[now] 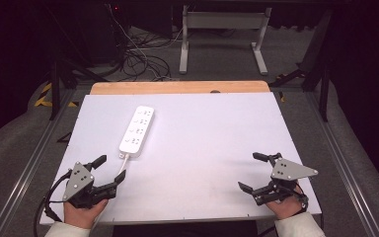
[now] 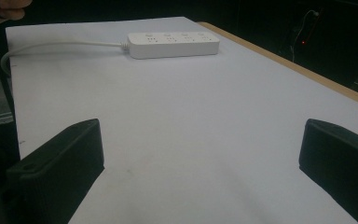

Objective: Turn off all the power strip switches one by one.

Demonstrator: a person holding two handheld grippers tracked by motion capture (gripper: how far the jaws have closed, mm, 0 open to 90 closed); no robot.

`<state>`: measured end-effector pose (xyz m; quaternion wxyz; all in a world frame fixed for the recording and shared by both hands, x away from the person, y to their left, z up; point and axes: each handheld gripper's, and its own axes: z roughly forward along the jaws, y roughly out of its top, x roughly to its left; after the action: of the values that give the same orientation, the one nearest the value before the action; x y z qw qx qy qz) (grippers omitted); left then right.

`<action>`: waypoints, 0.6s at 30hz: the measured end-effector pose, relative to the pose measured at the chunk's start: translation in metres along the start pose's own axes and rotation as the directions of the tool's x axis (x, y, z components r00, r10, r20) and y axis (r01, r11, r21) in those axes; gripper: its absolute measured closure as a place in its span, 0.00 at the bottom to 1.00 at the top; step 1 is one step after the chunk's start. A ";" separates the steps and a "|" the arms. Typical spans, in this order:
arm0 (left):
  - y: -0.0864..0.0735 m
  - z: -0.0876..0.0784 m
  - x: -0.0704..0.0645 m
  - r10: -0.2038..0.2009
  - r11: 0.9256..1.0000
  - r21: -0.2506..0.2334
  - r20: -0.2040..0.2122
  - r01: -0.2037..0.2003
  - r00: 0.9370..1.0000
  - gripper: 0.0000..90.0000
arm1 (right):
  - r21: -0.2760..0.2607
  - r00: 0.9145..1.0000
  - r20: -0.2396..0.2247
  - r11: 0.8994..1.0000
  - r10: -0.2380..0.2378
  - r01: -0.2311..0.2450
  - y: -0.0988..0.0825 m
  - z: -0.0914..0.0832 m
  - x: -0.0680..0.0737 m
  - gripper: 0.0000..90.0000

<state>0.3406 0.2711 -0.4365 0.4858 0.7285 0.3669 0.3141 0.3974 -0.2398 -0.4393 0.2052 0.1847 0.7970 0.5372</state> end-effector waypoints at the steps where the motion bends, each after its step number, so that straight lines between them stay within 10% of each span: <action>1: 0.000 0.000 0.000 0.006 1.000 0.001 -0.005 -0.006 1.000 0.27 | 0.000 1.000 0.000 1.000 0.000 0.000 0.000 0.000 0.000 0.00; 18: 0.010 -0.004 0.001 0.003 1.000 0.009 0.038 -0.003 0.999 0.40 | 0.020 1.000 -0.026 1.000 0.006 -0.005 -0.001 0.004 0.001 0.00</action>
<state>0.3406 0.2715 -0.4257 0.4889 0.7371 0.3579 0.2992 0.3990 -0.2366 -0.4415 0.1915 0.1819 0.8045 0.5320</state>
